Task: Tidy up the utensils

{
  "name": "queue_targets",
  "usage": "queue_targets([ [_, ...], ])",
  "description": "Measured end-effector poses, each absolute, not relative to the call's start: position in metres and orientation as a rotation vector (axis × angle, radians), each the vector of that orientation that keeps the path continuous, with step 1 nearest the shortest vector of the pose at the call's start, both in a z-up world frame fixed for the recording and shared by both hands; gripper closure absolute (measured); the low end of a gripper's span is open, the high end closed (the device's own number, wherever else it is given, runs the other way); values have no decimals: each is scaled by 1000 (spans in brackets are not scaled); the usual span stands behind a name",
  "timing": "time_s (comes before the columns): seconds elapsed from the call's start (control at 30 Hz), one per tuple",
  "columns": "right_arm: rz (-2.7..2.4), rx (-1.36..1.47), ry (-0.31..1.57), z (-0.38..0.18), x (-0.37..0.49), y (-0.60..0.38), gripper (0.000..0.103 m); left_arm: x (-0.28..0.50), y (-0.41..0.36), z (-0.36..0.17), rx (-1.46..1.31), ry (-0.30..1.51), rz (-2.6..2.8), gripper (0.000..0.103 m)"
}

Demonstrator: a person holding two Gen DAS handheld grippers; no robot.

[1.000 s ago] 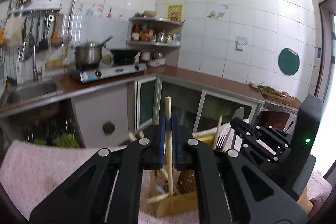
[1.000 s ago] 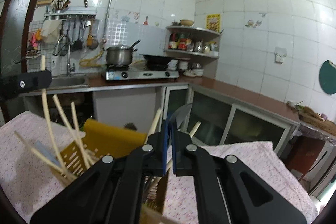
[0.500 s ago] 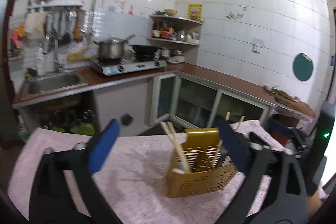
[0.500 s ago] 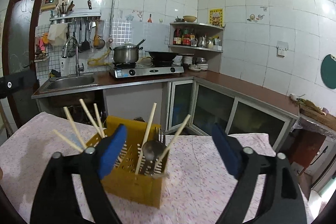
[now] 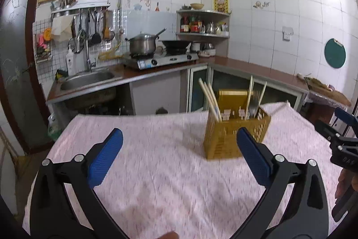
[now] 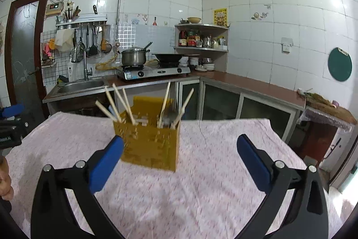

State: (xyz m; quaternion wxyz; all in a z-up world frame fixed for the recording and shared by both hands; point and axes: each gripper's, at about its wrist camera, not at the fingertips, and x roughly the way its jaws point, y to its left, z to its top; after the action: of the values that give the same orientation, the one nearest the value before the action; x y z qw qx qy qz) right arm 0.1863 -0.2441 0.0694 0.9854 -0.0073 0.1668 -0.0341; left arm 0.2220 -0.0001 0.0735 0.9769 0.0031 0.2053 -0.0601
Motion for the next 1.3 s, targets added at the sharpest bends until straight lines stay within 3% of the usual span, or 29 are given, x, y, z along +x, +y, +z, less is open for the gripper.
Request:
queue_targets([
  [0.6, -80, 37, 337, 17, 88, -220, 4, 106, -12, 16, 35, 360, -95, 5],
  [0.87, -99, 59, 351, -1, 72, -224, 4, 98, -9, -2, -36, 407, -210, 5],
  [1.3, -127, 44, 337, 0, 66, -224, 4, 79, -23, -6, 86, 266, -56, 5],
])
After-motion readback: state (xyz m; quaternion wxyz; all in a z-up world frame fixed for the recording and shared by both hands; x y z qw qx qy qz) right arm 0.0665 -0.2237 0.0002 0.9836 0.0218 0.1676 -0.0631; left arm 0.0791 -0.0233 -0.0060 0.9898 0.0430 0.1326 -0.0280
